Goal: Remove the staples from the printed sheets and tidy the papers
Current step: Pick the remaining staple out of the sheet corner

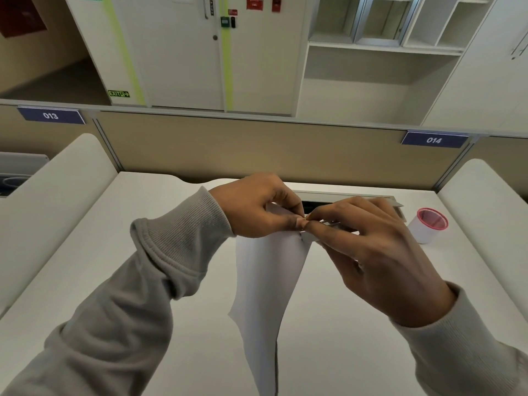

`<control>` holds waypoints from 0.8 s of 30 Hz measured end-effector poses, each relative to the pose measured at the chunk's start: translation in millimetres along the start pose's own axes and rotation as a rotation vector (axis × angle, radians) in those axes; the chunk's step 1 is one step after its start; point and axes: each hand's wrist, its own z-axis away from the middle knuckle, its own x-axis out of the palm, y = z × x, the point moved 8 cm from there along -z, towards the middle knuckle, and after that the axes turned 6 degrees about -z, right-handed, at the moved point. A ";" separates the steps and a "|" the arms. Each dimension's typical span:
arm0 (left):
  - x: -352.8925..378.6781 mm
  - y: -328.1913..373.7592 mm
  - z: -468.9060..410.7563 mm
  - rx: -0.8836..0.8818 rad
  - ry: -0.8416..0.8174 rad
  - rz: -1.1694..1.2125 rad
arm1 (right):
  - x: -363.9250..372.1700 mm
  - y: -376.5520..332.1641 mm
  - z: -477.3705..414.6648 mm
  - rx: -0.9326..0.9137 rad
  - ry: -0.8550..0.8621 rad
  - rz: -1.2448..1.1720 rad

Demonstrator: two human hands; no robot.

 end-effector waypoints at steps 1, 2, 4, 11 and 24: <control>0.3 -0.6 0.3 0.004 0.000 0.005 | 1.2 1.4 0.2 -0.010 0.005 -0.022; 0.6 -1.3 0.2 0.006 -0.002 0.015 | 2.1 3.0 0.6 -0.020 0.013 -0.047; 0.9 -3.1 0.1 0.005 -0.007 0.045 | 2.4 7.1 0.3 -0.031 0.036 -0.112; -3.5 -7.8 -1.2 -0.002 -0.021 0.128 | 3.0 12.0 -1.4 -0.049 0.093 -0.301; -4.0 -17.9 -9.9 -0.048 -0.022 0.052 | 6.0 13.0 -9.3 0.005 0.008 0.020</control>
